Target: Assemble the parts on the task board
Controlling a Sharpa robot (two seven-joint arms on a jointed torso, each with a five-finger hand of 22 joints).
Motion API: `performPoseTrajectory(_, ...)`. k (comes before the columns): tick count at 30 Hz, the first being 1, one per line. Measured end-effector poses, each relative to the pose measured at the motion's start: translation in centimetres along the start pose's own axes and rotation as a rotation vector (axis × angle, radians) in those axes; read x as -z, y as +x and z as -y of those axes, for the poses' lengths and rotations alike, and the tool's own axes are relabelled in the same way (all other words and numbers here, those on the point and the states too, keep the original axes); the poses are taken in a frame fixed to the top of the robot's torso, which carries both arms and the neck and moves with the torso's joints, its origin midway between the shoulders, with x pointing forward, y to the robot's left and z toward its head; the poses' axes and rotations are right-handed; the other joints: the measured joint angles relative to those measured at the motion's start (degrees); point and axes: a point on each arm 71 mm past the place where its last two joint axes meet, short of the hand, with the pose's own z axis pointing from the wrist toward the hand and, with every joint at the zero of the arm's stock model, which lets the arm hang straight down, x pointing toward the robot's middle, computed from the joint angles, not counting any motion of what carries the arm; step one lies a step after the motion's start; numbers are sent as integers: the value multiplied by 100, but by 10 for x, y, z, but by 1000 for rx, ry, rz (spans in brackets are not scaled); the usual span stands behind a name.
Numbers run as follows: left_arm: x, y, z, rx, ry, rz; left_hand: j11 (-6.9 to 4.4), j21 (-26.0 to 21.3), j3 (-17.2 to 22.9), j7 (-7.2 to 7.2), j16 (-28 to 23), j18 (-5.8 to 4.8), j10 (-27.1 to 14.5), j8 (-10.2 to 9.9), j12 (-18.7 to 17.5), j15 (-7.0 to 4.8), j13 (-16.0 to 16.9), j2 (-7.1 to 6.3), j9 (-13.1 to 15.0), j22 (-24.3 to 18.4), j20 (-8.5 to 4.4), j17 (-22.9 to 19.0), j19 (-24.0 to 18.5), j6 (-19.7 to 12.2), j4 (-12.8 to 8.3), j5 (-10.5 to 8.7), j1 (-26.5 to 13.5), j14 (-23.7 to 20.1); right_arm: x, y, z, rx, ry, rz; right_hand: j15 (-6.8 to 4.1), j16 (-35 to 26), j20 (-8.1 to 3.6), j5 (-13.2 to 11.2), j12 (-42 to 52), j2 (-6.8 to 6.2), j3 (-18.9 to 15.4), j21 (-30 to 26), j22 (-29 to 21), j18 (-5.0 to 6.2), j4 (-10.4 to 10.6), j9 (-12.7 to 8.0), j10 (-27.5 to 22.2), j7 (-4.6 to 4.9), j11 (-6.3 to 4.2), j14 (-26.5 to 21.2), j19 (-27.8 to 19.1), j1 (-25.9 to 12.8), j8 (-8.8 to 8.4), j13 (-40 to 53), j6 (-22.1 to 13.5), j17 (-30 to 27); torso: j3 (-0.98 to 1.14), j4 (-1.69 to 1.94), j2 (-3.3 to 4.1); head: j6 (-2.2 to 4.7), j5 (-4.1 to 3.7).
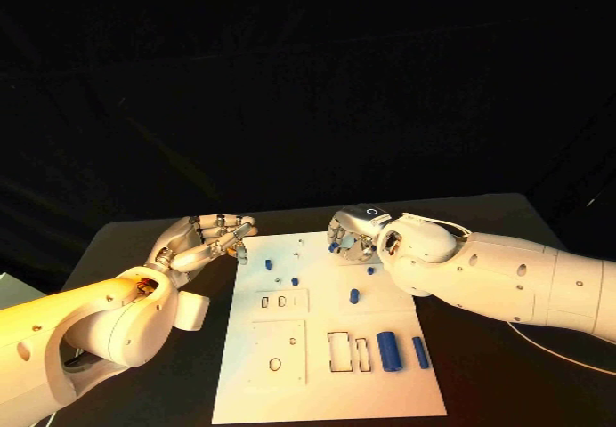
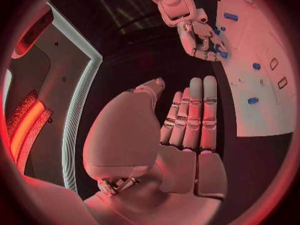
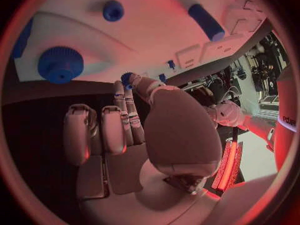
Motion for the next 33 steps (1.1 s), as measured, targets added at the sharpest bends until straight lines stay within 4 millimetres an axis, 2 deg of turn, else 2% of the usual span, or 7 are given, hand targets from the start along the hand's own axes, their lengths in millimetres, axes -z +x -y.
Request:
performPoseTrajectory(11,-3,1,1,-1,2,-2,0,26,0,0,0,0,0,0,0,-21,0,0,-1,10,0,4,0,0,0,0,0,-22,-25,-6,-22,-11,-16,100,0,23,-21,-1,0,0,0,0,-1,0,0,20,0,11,0,0,20,0,0,-1,11,12,1,3,16,37,30)
performPoseTrajectory(16,-5,3,2,1,4,-8,0,26,0,0,14,0,0,0,0,-21,0,0,-1,10,0,4,0,0,0,0,0,-22,-41,-5,-30,-6,-14,122,0,23,-21,-2,0,0,16,21,-1,0,-15,20,16,12,17,0,20,0,-2,-3,9,25,3,13,21,42,12)
performPoseTrajectory(21,-8,5,3,1,9,-13,0,26,-1,0,22,0,0,0,0,-22,-1,0,-2,9,1,4,0,0,0,0,0,-22,-49,-1,-33,-3,-8,120,0,23,-21,-2,0,0,34,21,-2,0,-34,30,16,14,17,0,20,0,-6,-5,6,25,14,33,32,34,-1)
performPoseTrajectory(27,-9,5,5,0,11,-15,0,26,-1,0,22,0,0,0,0,-21,-1,0,-2,14,1,3,1,0,0,0,1,-22,-53,4,-32,1,0,99,0,29,-21,-5,-1,-1,40,21,-2,0,-40,39,15,15,17,0,20,1,-14,-6,4,26,3,67,51,20,-21)
performPoseTrajectory(33,-10,5,6,-2,13,-15,0,26,-1,0,22,0,0,0,0,-21,-1,0,0,14,1,3,1,0,0,0,1,-21,-55,7,-30,5,8,79,0,44,-21,-7,-1,-1,38,21,-2,0,-41,39,15,15,17,0,20,1,7,-6,2,31,-8,83,68,28,-32)
